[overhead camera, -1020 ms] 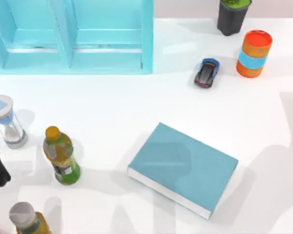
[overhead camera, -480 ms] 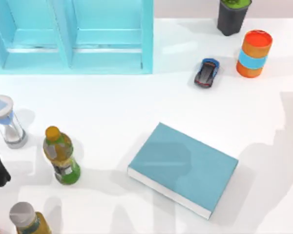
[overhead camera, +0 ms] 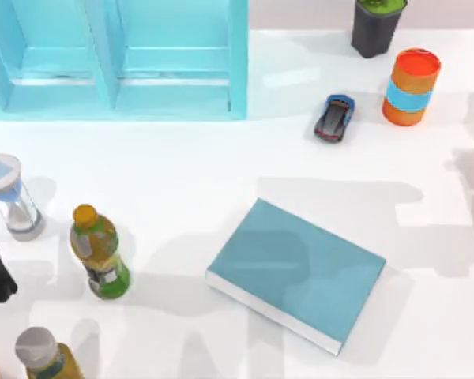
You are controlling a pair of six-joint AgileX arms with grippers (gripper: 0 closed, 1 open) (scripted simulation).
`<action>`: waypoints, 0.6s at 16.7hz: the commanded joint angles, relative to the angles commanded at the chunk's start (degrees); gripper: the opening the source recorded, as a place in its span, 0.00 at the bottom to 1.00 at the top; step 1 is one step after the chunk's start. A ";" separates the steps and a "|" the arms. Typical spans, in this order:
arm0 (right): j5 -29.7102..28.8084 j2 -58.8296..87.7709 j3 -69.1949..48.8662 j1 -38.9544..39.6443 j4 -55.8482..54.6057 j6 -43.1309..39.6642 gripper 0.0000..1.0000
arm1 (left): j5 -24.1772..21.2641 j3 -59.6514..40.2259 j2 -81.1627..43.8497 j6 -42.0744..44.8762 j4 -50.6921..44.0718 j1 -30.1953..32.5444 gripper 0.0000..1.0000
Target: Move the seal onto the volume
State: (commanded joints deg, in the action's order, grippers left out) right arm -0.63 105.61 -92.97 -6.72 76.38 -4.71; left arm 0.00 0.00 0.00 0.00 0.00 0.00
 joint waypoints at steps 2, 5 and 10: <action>0.17 -1.27 -2.48 3.61 4.00 3.02 0.00 | 0.00 0.00 0.00 0.00 0.00 0.00 1.00; 0.35 -2.31 -4.42 6.54 7.18 5.31 0.00 | 0.00 0.00 0.00 0.00 0.00 0.00 1.00; 0.44 -2.01 -4.33 6.52 7.11 5.56 0.00 | 0.00 0.00 0.00 0.00 0.00 0.00 1.00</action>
State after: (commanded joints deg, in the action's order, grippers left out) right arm -0.19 103.59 -97.30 -0.20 83.48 0.85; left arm 0.00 0.00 0.00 0.00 0.00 0.00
